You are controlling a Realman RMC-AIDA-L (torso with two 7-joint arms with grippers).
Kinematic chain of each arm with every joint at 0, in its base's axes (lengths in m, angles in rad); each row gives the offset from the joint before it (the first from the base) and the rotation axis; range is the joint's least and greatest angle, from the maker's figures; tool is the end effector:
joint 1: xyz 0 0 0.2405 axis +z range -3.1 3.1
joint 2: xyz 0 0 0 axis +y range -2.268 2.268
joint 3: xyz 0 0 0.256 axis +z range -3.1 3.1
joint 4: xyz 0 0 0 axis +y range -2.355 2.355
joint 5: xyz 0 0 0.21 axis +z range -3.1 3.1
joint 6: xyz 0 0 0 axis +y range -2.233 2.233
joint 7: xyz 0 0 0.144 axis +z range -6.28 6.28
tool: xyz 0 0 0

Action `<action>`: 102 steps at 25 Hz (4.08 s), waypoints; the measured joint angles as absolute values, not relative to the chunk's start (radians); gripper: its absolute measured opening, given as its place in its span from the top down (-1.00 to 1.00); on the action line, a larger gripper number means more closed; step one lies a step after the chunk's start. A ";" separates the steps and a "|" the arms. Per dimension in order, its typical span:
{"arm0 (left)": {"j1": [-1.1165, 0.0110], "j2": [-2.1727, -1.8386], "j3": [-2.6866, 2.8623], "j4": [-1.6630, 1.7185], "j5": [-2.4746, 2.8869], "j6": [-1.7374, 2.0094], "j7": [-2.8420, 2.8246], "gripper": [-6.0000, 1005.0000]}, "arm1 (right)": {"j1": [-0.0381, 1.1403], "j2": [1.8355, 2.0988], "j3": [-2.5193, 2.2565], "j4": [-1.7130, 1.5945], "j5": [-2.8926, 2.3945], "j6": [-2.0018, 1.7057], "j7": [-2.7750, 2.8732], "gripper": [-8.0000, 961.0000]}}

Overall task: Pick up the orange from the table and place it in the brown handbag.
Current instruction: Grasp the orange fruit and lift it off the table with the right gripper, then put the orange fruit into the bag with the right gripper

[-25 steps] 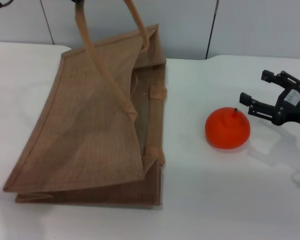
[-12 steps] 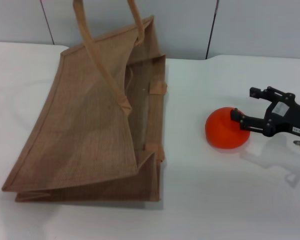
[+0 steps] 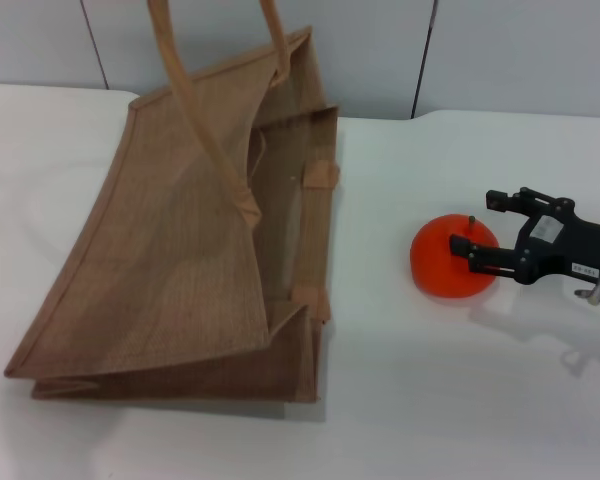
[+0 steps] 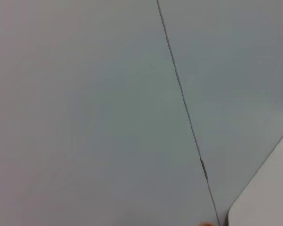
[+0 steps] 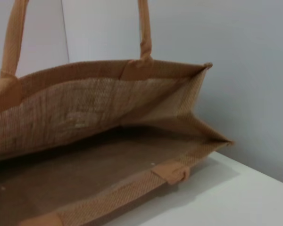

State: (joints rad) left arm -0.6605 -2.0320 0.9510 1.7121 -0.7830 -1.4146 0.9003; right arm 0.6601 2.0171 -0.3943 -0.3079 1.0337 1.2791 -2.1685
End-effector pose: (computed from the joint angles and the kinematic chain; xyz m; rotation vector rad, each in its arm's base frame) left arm -0.0919 0.3970 0.1506 -2.3019 -0.2884 -0.1920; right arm 0.2865 0.3652 -0.0163 -2.5258 0.4490 0.5650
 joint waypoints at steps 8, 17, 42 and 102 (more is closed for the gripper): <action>-0.663 -2.032 0.949 1.724 -0.779 -1.414 0.900 0.74 | 0.661 2.020 -0.422 -0.305 1.020 1.270 -2.134 -0.84; -0.673 -2.034 0.950 1.743 -0.779 -1.412 0.899 0.74 | 0.681 2.020 -0.425 -0.279 1.017 1.167 -2.137 -0.84; -0.676 -2.031 0.951 1.744 -0.772 -1.413 0.899 0.74 | 0.728 2.018 -0.526 -0.296 1.012 1.111 -2.009 -0.03; -0.752 -2.036 1.017 1.723 -0.811 -1.371 0.899 0.74 | 0.922 2.031 -0.569 -0.278 1.155 1.336 -2.070 0.86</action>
